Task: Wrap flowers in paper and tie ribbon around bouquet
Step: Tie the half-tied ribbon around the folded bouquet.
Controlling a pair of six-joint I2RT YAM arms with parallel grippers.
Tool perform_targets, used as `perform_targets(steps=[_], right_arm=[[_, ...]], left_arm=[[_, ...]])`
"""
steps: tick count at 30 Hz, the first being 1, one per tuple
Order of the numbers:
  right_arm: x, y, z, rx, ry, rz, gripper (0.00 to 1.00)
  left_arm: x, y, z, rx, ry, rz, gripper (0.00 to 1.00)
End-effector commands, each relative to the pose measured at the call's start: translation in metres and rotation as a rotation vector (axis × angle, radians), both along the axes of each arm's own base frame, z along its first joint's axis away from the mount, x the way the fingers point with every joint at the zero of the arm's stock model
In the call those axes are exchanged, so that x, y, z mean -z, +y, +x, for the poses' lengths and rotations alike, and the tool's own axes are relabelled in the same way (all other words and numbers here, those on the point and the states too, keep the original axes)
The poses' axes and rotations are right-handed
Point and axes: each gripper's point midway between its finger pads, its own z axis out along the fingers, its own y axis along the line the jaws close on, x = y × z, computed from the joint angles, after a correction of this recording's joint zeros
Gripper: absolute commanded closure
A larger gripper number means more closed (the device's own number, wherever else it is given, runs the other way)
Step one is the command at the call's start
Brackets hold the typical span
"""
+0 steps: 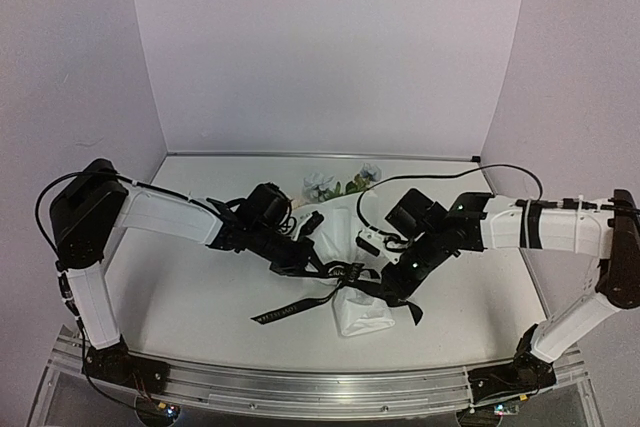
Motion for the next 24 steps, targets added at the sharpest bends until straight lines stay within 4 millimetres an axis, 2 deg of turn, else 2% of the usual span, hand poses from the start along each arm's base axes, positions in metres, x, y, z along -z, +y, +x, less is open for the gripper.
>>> perform_targets(steps=[1,8,12,18,21,24], right_arm=[[0.004,-0.017,0.034,0.050,-0.083,-0.094,0.99],[0.043,-0.009,0.068,0.138,-0.111,-0.096,1.00],[0.058,-0.005,0.073,0.172,-0.109,-0.084,1.00],[0.062,0.009,0.060,0.265,-0.020,0.002,1.00],[0.059,0.020,0.048,0.290,-0.028,0.045,1.00],[0.053,0.041,0.029,0.269,-0.027,0.076,1.00]], left_arm=[[-0.029,0.004,0.007,-0.057,-0.062,-0.069,1.00],[-0.016,0.010,0.004,-0.077,-0.038,-0.054,1.00],[-0.012,0.012,0.004,-0.085,-0.035,-0.047,1.00],[-0.008,0.021,0.008,-0.122,-0.048,-0.019,1.00],[-0.005,0.036,0.011,-0.166,-0.050,0.006,1.00],[-0.002,0.051,0.009,-0.199,-0.047,0.021,1.00]])
